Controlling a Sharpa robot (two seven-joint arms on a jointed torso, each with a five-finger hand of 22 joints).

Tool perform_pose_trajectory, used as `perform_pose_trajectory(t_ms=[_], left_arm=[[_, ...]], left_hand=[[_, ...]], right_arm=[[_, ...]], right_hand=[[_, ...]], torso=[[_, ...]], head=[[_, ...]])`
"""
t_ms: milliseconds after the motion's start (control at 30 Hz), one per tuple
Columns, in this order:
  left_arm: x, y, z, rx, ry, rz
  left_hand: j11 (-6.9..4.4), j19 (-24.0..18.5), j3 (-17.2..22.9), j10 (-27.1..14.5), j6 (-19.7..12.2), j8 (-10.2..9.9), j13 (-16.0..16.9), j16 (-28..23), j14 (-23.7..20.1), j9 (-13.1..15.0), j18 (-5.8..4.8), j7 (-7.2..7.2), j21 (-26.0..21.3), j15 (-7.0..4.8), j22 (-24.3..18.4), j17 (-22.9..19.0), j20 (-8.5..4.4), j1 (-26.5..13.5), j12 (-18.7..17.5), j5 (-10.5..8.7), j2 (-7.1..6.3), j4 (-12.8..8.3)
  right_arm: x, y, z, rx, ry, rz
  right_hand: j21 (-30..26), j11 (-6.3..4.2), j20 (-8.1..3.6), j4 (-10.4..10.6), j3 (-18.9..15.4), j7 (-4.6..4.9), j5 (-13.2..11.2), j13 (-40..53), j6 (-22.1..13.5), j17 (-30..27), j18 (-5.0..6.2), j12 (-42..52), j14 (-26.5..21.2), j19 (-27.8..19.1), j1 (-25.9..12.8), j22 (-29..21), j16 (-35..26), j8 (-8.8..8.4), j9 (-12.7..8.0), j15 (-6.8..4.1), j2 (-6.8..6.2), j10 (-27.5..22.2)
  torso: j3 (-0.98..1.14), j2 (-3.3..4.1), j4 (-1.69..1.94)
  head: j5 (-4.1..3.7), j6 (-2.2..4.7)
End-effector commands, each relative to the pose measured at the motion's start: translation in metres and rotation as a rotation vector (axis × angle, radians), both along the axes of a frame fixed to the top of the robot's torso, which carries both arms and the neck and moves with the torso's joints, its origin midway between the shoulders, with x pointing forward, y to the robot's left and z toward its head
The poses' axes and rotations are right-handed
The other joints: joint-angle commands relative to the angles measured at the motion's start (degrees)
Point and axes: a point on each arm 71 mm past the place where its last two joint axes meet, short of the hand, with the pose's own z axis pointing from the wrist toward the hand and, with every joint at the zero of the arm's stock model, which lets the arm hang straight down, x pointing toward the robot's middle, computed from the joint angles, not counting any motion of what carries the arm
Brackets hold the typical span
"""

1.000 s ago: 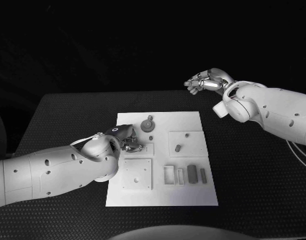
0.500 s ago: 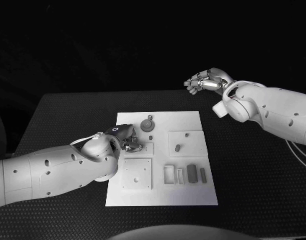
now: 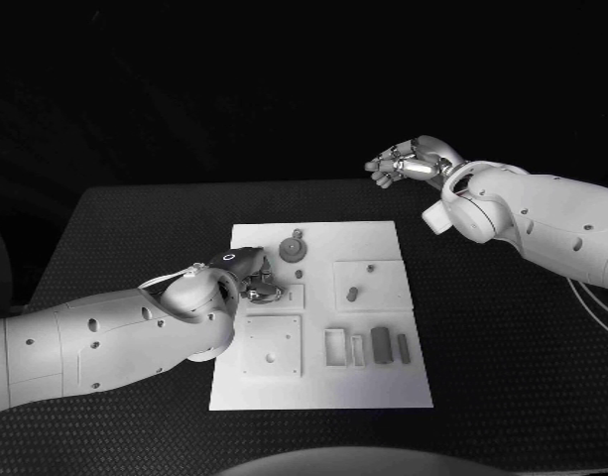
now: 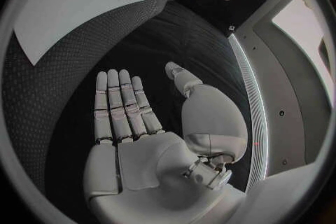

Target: Assemble the parts on the task board

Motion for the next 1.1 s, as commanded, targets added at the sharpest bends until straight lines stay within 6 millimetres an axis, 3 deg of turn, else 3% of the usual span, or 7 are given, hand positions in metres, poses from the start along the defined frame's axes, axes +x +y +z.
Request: perform_pose_trajectory(t_ms=[33,400,533,1100], left_arm=[[-0.0031,-0.0026,-0.0050,0.011,0.020,-0.017],[-0.0028,-0.0008,-0.0053,0.008,0.021,-0.011],[-0.0028,-0.0007,-0.0053,0.004,0.022,-0.010],[-0.0026,-0.0003,-0.0057,-0.001,0.028,-0.008]], left_hand=[[-0.31,-0.04,-0.03,-0.49,0.18,-0.29,-0.12,0.25,0.22,-0.16,-0.78,-0.20,0.28,-0.93,0.93,-0.12,-8.46,0.81,0.25,-0.31,0.40,1.03],[-0.35,-0.04,-0.29,-0.51,0.29,-0.23,-0.25,0.35,0.21,-0.28,-0.73,-0.25,0.27,-0.97,0.92,-0.22,-8.50,-0.03,0.37,-0.72,-0.50,2.59],[-0.40,-0.06,-0.55,-0.55,0.34,-0.17,-0.35,0.44,0.19,-0.36,-0.66,-0.29,0.23,-1.01,0.91,-0.31,-8.54,-1.22,0.49,-0.93,-1.41,4.42],[-0.46,-0.07,-0.72,-0.62,0.34,-0.01,-0.52,0.67,0.14,-0.44,-0.52,-0.36,0.27,-1.11,0.93,-0.47,-8.61,-2.59,0.77,-1.33,-3.09,7.41]], right_arm=[[-0.0005,0.0011,-0.0002,0.004,0.004,0.013],[-0.0006,0.0001,-0.0005,0.004,0.006,0.012],[-0.0006,-0.0003,-0.0007,0.004,0.006,0.011],[-0.0007,-0.0008,-0.0008,0.003,0.006,0.009]], right_hand=[[-0.22,-0.01,0.01,0.51,-0.02,0.27,0.34,0.06,-0.25,0.09,0.25,-0.30,-0.33,-0.42,-0.66,0.06,-0.25,0.32,-0.08,0.03,-0.04,0.22],[-0.26,-0.01,0.01,0.61,-0.05,0.28,0.41,0.06,-0.26,0.12,0.24,-0.33,-0.34,-0.42,-0.75,0.08,-0.29,0.33,-0.10,0.04,-0.03,0.23],[-0.44,0.00,0.01,0.77,-0.10,0.32,0.53,0.05,-0.30,0.12,0.20,-0.42,-0.55,-0.59,-0.90,0.09,-0.46,0.33,-0.14,0.11,-0.03,0.22],[-0.71,-0.02,-0.01,0.63,-0.10,0.35,0.62,0.06,-0.31,0.21,0.15,-0.53,-0.74,-0.79,-0.63,0.19,-0.67,0.39,-0.21,0.19,-0.10,0.28]], torso=[[-0.05,0.01,0.03],[-0.08,0.02,0.05],[-0.11,0.01,0.03],[-0.01,-0.01,-0.01]], head=[[0.03,-0.07],[-0.03,0.07],[-0.08,0.11],[0.00,0.01]])
